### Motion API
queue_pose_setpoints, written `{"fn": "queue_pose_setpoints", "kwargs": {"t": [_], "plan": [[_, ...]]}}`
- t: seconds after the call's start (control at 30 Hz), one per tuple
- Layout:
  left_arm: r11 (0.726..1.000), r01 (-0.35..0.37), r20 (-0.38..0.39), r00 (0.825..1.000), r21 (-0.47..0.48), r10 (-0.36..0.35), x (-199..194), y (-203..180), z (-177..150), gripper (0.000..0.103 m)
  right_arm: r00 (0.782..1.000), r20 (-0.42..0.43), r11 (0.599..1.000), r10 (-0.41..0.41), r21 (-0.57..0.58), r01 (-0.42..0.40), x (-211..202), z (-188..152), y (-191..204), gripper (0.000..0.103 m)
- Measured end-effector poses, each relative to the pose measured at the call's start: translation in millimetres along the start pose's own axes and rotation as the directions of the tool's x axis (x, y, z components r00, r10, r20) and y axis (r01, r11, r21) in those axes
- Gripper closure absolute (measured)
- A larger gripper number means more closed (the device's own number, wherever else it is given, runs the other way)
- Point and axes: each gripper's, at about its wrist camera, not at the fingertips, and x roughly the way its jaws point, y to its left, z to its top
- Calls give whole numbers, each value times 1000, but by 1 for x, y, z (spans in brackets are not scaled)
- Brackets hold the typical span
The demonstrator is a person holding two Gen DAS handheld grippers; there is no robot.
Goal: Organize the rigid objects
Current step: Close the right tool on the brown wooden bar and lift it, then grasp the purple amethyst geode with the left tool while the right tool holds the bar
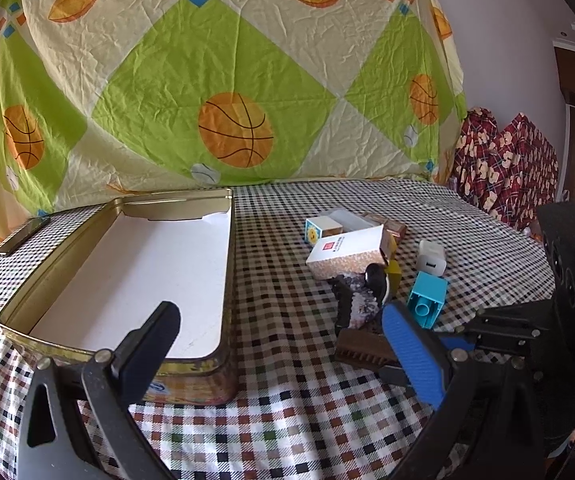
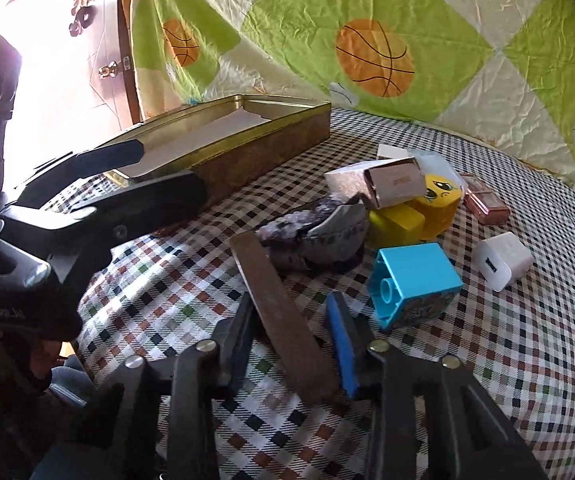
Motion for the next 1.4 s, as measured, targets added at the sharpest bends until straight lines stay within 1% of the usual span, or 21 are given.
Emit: {"fn": "queue_pose_setpoints", "kwargs": {"t": [0.03, 0.1, 0.17, 0.2, 0.37, 0.43, 0.5, 0.53, 0.57, 0.67, 0.73, 0.83, 0.9, 0.97, 1.03, 1.1, 1.17, 1.2, 1.27, 1.37, 1.4], "plan": [[1000, -1, 1, 1000, 1, 1, 0, 0, 0, 0, 1000, 4, 1000, 7, -7, -7, -2, 0, 1, 86], [1000, 6, 5, 1000, -2, -6, -2, 1, 1, 0, 1000, 21, 1000, 10, -20, -10, -3, -2, 5, 86], [1000, 19, 8, 1000, -4, -19, -3, 1, 1, 0, 998, 43, 999, 46, -17, -45, -6, -4, 7, 86], [1000, 22, 12, 1000, -2, -22, -3, 0, 1, 1, 997, 64, 999, 51, -14, -50, -10, -4, 8, 86], [1000, 16, 21, 1000, 16, -16, -5, -7, 5, 0, 984, 176, 999, 27, 30, -33, -34, -2, -1, 86], [1000, 17, 16, 1000, 24, -17, -2, -11, 9, 1, 975, 223, 997, -6, 72, -10, -44, -2, -10, 86], [999, 19, 11, 1000, 32, -19, 2, -16, 12, 1, 963, 257, 992, -75, 117, 46, -52, -1, -19, 86], [999, 16, 4, 1000, 37, -16, 6, -19, 14, 1, 959, 263, 988, -107, 134, 73, -53, 1, -23, 86], [999, 17, -4, 1000, 42, -17, 9, -22, 15, 1, 952, 262, 980, -156, 160, 117, -55, 2, -29, 86], [998, 23, -26, 999, 62, -21, 21, -32, 20, 1, 935, 244, 955, -259, 210, 210, -53, 11, -42, 86], [997, 27, -48, 999, 72, -24, 30, -38, 24, 1, 925, 239, 941, -294, 239, 238, -53, 14, -52, 86], [996, 61, -88, 995, 70, -55, 42, -46, 27, 1, 910, 226, 919, -346, 275, 281, -53, 17, -66, 86], [994, 90, -121, 989, 69, -81, 50, -51, 28, 1, 906, 215, 908, -365, 296, 295, -54, 18, -73, 86], [993, 92, -153, 985, 76, -80, 60, -55, 29, 2, 901, 207, 900, -381, 307, 310, -54, 20, -78, 86], [991, 109, -185, 978, 81, -93, 69, -59, 30, 5, 902, 195, 895, -385, 318, 313, -51, 22, -85, 86], [991, 117, -221, 970, 65, -100, 78, -59, 29, 13, 906, 187, 894, -379, 328, 306, -48, 21, -90, 86], [990, 135, -263, 957, 36, -121, 86, -57, 28, 19, 915, 175, 895, -364, 340, 291, -46, 20, -95, 86], [989, 148, -269, 953, 16, -138, 88, -55, 28, 19, 920, 177, 897, -349, 346, 274, -46, 19, -97, 86], [989, 146, -278, 950, -9, -143, 89, -52, 27, 19, 923, 178, 900, -341, 345, 266, -46, 19, -97, 86], [988, 150, -288, 946, -26, -151, 90, -51, 27, 18, 934, 164, 904, -317, 349, 246, -44, 19, -99, 86], [988, 152, -291, 944, -37, -156, 91, -50, 26, 18, 935, 171, 905, -312, 353, 237, -45, 19, -100, 86]]}}
